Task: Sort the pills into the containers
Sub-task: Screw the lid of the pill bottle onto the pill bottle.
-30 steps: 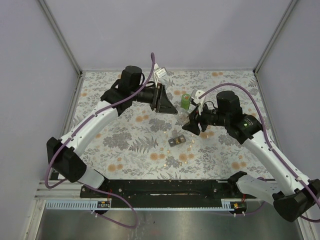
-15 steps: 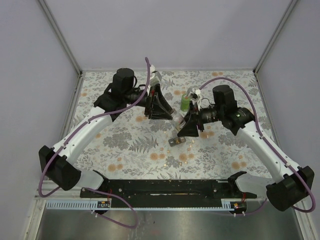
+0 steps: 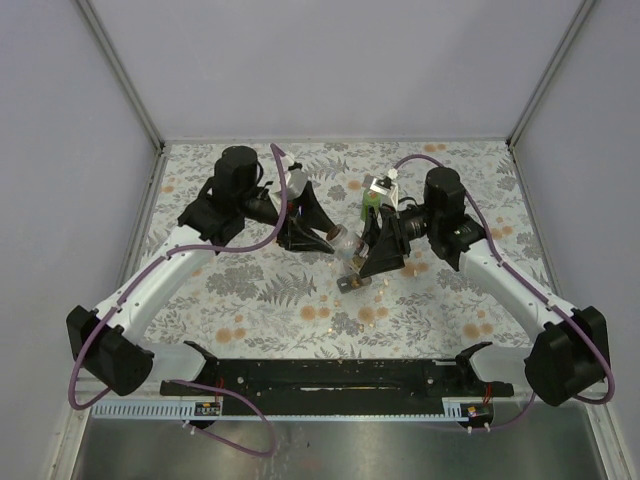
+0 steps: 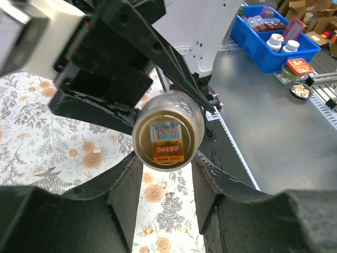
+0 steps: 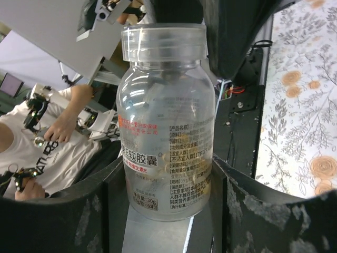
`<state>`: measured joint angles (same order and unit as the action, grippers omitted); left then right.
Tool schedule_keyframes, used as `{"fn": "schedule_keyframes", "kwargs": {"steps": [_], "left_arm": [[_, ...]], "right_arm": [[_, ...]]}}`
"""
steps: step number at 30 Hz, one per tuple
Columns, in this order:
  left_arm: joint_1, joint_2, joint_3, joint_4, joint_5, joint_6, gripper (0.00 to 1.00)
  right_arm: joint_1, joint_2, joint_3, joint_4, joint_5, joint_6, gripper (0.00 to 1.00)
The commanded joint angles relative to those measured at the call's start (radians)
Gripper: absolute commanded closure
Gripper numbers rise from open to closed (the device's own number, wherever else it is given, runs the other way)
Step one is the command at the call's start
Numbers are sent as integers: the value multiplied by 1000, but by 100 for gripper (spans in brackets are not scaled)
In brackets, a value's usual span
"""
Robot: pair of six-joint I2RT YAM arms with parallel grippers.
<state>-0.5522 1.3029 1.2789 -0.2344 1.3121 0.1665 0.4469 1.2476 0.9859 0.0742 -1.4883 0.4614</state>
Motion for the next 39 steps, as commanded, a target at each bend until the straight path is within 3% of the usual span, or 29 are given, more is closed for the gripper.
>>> {"fn": "schedule_keyframes", "kwargs": {"steps": [1,4,7,10,13,16,19,23,25,31,39], "left_arm": [[-48,-21,-35,-83,164,148,100],[-48,-22,-21,-138,157,199,100],[-46,-21,-10,-143,144,186,83],[-37,-11,10,-128,121,128,62],[-5,-10,10,-89,107,71,38],[31,-30,-29,7,73,-42,18],[58,-59,-88,157,35,-213,7],[92,-48,-99,318,-42,-488,5],[98,-37,-64,307,-86,-588,5],[97,-21,66,144,-281,-683,6],[37,87,256,-123,-476,-654,6]], "right_arm": [[-16,49,7,533,40,350,100],[-16,56,-6,633,42,419,100],[-17,41,-3,574,46,369,100],[-16,-2,31,255,77,115,100],[-17,-45,144,-291,173,-328,100],[-17,-85,152,-378,246,-412,100],[-17,-122,161,-451,319,-504,100],[-5,-165,174,-531,462,-608,100],[9,-186,172,-556,549,-645,100],[53,-226,142,-556,782,-721,100],[90,-221,134,-551,925,-765,100]]}}
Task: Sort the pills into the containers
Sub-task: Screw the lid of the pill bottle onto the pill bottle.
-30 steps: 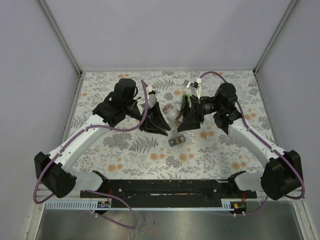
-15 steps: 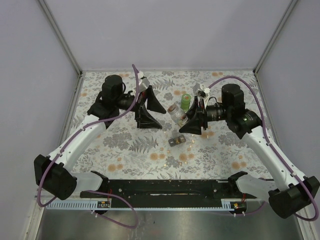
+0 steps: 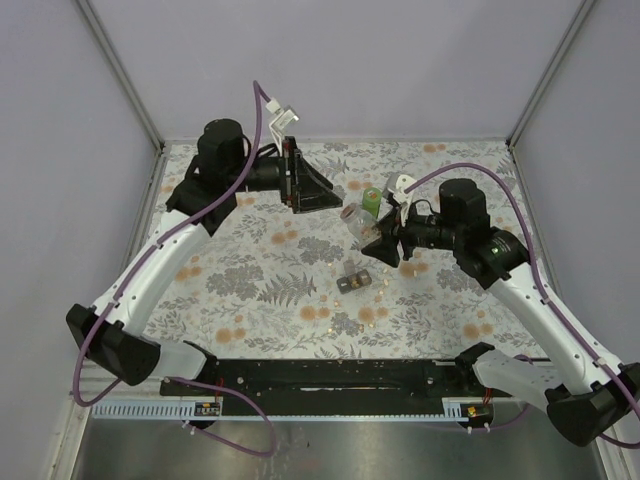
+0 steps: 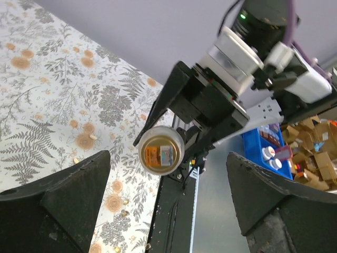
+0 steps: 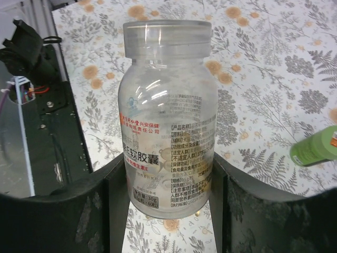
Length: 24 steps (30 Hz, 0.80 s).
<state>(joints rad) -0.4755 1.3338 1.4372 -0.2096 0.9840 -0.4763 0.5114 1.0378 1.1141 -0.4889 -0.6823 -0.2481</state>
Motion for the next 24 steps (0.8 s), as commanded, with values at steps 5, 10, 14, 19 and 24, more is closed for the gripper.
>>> {"fn": "schedule_keyframes", "kwargs": {"steps": [5,10,14,19,24], "left_arm": [[-95,113,181,-250,-228,7,7],[-118,148,206,-297,-260,11,15],[-137,162,209,-303,-263,4,25],[-150,183,221,-310,-258,-1,38],[-153,192,218,-310,-243,-1,55]], "right_arm": [[36,-18,-5,16,159,-71,100],[44,-33,-20,19,193,-83,100],[49,-36,-31,24,213,-89,100],[52,-42,-36,24,228,-94,100],[53,-42,-39,26,227,-94,100]]}}
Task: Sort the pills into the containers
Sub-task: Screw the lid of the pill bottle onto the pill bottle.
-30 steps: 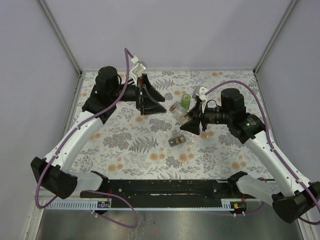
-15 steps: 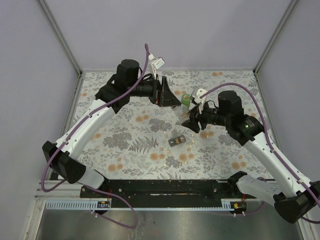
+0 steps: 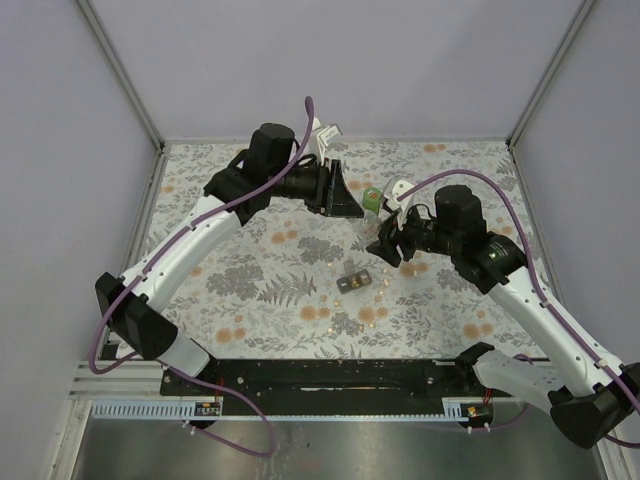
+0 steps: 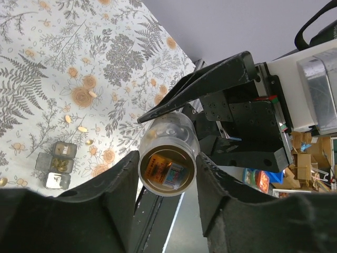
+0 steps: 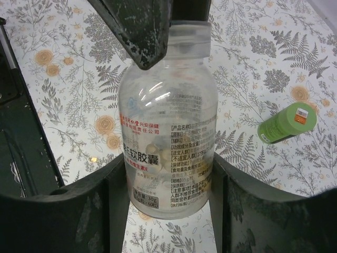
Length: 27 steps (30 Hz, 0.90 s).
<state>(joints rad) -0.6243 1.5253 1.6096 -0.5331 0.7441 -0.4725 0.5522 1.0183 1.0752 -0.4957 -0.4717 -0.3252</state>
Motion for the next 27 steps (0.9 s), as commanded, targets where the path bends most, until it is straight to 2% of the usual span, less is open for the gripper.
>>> {"fn": "schedule_keyframes", "kwargs": {"steps": [1,6,9,10,15,20,23,25,27], "left_arm": [[-5,-1,41,13,-3,-2,58],[-5,-11,26,18,12,24,75],[-5,-14,15,36,55,46,91],[-5,-16,12,44,61,58,100],[-5,-33,-28,97,155,144,100],[-3,-47,-39,93,234,259,100],[-5,-45,-39,81,258,284,100],[-5,-48,-33,79,261,281,97],[-5,-48,-28,78,250,281,87]], "right_arm": [[12,-21,2,34,16,-17,100],[12,-20,2,32,1,-8,100],[9,-12,5,31,-34,8,100],[12,-11,6,31,-48,14,100],[-3,3,17,29,-125,40,100],[-54,31,31,42,-270,104,100],[-66,40,35,42,-308,120,100],[-67,40,32,43,-303,120,100],[-64,42,34,40,-300,117,100]]}}
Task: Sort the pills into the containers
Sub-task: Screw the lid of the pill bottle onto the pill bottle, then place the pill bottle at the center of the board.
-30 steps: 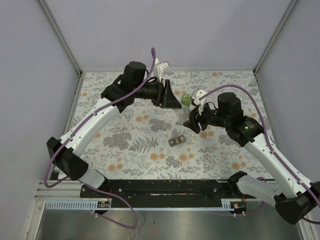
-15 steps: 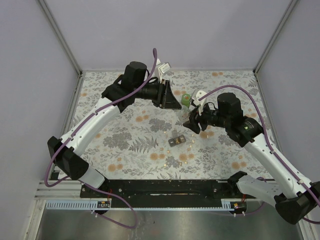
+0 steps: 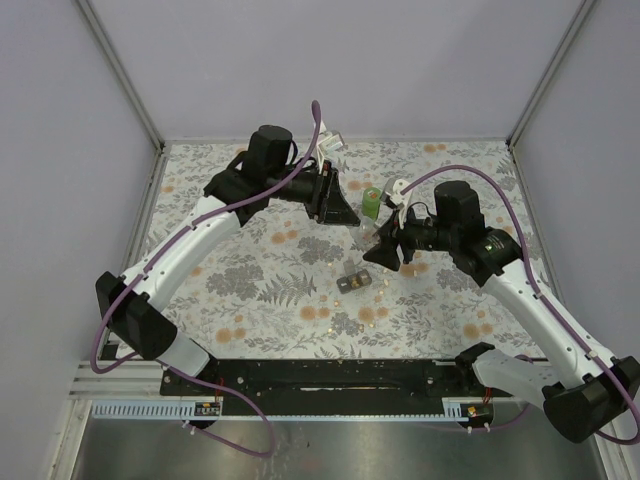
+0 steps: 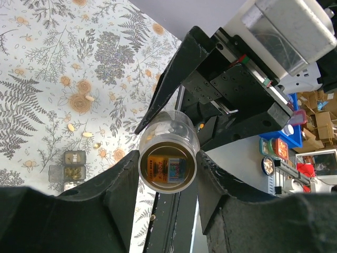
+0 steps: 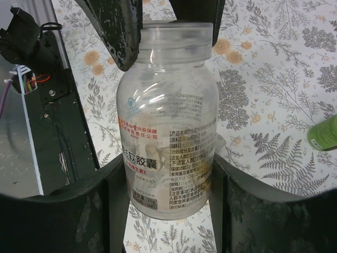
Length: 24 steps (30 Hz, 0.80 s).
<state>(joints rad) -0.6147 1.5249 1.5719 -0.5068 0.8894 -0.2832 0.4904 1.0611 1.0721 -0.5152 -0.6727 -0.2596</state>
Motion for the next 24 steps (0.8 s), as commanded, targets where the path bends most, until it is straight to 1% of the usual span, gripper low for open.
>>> {"fn": "schedule_keyframes", "kwargs": {"steps": [1,6,9,10,14,17,21,24], "left_arm": [[-14,-51,11,53,99,88,80],[-14,-48,16,51,101,111,78],[-14,-46,16,50,126,133,81],[-14,-46,17,47,146,144,84],[-14,-58,13,33,216,255,88],[-14,-74,4,30,270,343,94],[-16,-92,-15,21,341,444,97],[-16,-108,-41,13,367,504,100]], "right_arm": [[-4,0,35,58,-91,49,100],[-4,-1,35,60,-102,52,100],[-6,2,35,64,-120,62,100],[-9,3,35,64,-126,65,100],[-15,11,38,73,-168,88,100],[-21,33,46,83,-214,115,100],[-33,60,49,113,-283,167,100],[-46,76,49,136,-327,203,100]]}}
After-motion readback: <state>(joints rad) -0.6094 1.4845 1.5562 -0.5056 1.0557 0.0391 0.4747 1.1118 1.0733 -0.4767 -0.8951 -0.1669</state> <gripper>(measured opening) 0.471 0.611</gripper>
